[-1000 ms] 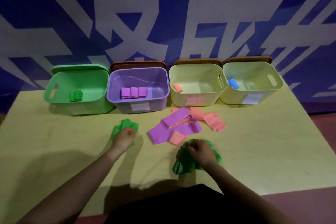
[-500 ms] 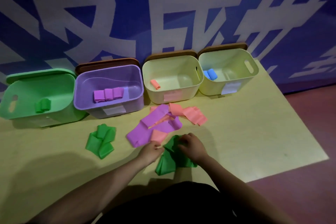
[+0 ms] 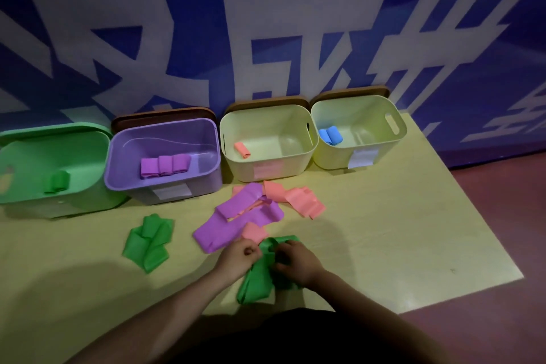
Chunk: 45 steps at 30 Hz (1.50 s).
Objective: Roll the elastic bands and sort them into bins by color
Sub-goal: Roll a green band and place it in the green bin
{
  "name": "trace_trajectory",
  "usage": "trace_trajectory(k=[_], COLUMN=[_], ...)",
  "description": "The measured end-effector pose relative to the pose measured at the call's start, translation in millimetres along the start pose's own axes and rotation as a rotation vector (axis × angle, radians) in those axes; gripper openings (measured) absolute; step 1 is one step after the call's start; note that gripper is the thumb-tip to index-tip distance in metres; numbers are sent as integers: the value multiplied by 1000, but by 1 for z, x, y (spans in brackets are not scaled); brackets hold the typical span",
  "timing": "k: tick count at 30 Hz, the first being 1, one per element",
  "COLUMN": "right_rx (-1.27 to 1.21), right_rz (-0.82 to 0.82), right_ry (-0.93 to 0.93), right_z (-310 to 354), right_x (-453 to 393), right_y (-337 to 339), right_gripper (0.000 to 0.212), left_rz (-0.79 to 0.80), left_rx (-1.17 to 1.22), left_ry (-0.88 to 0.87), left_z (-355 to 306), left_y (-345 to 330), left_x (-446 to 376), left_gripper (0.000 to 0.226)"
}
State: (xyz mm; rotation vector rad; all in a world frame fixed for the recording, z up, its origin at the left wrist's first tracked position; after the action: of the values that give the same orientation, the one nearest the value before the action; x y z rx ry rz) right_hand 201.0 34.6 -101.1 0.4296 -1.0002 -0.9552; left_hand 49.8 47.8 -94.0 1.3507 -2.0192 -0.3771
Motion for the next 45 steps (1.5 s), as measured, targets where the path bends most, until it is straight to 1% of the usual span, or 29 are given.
trace_trajectory(k=[2,3,4,6,7,10,13,16,18,20,24,25,29,35,37,39,42,43,45], right_rx=[-102,-169,-265,-486,-573,-754,-860,-926,-957,-982,-1002,-1005,-983,-968,-950,-932,-836,-821,-850], right_rz=[-53,-94,-143,-230,-245,-229,-236,-293,-322,-327,-258,-229,-121,-48,-5,25,-6,-15,-31], right_ry=[51,58,70,69,73,143,220,265,293,326,361,354,298,243,211,163,103,90,80], right_z=[7,11,16,27,34,60,81,90,93,95,97,96,89,73,67,60,47,43,36], right_x=[3,4,6,11,15,27,42,56,66,77,90,91,94,98,95,92,88,88,87], right_y=[12,20,30,53,65,97,123,144,157,166,170,170,165,150,144,136,129,127,124], right_gripper=[23,14,12,27,27,22,16,18,20,18,6,3,10,7,14,15,14,19,42], left_rz=[-80,-119,-157,-216,-236,-246,-274,-209,-200,-224,-243,-264,-343,-469,-496,-506,-505,-512,-533], left_rx=[54,88,138,260,328,526,670,809,901,962,1111,1138,1201,1346,1394,1429,1487,1493,1483], left_ry=[-47,-65,-79,-89,-93,-142,-199,-249,-242,-224,-249,-256,-287,-276,-285,-292,-306,-307,-307], left_z=[-16,-26,-35,-54,-64,-97,-127,-148,-153,-161,-192,-200,-220,-210,-202,-196,-192,-190,-186], left_y=[15,23,31,47,55,78,96,98,98,99,104,107,127,152,161,166,169,169,171], left_x=[3,5,7,10,12,22,35,42,41,40,41,40,36,31,30,31,31,32,31], left_gripper=[34,32,30,29,27,19,11,14,18,17,13,13,11,10,10,11,12,12,13])
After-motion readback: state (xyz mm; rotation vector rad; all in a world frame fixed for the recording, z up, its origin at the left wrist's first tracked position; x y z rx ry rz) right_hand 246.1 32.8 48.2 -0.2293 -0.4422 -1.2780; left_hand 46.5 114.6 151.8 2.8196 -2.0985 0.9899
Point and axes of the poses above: each hand's wrist, its own x-axis away from the middle knuckle, its own y-axis out of the back of the hand, z = x × y, the point moved 7 cm from there along -x, towards the middle knuckle, and after that the axes turned 8 degrees about -y, right-handed, at the moved point
